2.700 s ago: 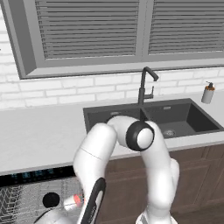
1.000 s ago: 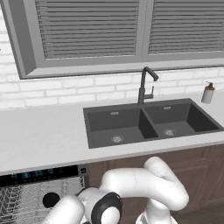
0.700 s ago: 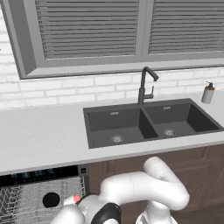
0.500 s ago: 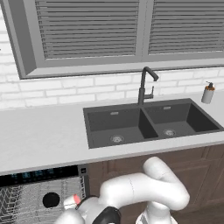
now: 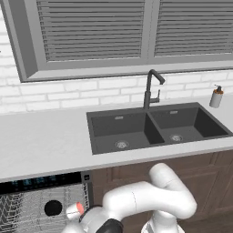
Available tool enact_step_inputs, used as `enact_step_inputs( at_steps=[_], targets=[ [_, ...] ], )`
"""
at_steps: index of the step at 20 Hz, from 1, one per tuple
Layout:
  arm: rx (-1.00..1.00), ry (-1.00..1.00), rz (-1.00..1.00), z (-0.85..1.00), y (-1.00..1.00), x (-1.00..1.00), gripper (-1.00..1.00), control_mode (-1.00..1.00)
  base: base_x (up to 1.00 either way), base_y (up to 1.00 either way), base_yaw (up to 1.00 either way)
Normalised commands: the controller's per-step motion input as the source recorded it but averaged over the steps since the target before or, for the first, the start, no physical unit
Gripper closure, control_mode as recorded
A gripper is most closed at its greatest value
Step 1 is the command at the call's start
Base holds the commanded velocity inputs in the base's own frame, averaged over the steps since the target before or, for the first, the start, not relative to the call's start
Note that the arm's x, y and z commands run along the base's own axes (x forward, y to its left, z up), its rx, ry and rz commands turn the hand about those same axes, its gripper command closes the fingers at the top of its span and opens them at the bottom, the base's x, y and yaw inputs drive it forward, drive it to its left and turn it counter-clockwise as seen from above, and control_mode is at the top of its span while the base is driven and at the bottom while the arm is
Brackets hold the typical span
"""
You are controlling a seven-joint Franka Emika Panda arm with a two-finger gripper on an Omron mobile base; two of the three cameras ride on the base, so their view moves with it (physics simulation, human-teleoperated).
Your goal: Pick up the cup and bowl from the counter, place them in the dishwasher, and close the dishwasher door.
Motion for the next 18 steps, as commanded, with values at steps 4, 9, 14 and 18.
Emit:
enact_step_inputs(
  at_steps=[4,9,14,18],
  targets=[
    [0.0,-0.16,0.09,-0.41,-0.04,0.77,-1.0,-1.0,0.0,0.0,0.0],
    [-0.08,-0.04,-0.01,-0.46,-0.12,1.0,-1.0,-1.0,0.0,0.0,0.0],
    [-0.16,0.0,-0.19,-0.55,-0.05,1.0,-1.0,-1.0,0.0,0.0,0.0],
    [-0.18,0.0,-0.25,-0.67,-0.04,1.0,-1.0,-1.0,0.0,0.0,0.0]
  ],
)
